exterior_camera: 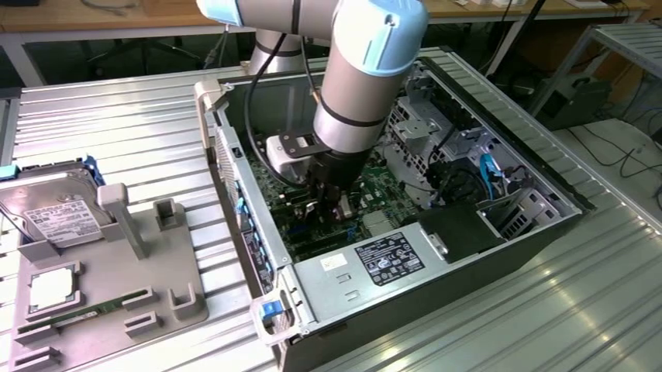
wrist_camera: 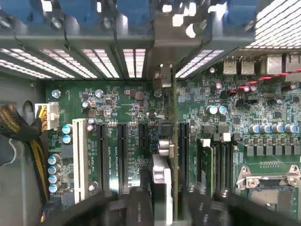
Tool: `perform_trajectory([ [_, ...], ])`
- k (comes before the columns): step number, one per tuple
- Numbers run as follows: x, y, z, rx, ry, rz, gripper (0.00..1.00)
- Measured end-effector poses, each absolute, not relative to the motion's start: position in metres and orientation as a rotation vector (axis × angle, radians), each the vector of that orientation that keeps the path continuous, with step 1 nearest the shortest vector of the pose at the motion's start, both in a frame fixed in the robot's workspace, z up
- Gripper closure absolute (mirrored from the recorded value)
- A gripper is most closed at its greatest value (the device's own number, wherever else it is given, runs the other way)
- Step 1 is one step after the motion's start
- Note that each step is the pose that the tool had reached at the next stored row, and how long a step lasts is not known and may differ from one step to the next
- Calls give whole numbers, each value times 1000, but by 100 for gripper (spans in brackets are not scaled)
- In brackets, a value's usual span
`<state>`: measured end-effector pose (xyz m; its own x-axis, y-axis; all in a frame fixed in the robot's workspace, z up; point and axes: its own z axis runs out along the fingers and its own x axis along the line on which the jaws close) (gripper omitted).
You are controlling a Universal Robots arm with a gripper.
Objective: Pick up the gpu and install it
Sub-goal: 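Insert the gpu into the slot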
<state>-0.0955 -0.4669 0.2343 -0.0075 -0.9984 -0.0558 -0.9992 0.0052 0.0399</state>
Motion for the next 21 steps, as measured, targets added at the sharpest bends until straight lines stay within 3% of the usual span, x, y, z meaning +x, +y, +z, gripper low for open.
perform_trajectory([
  [12, -95, -465, 288, -2204, 2218, 81, 64],
  [19, -96, -465, 292, -2205, 2218, 76, 64],
  [21, -95, -465, 292, -2205, 2218, 76, 73],
])
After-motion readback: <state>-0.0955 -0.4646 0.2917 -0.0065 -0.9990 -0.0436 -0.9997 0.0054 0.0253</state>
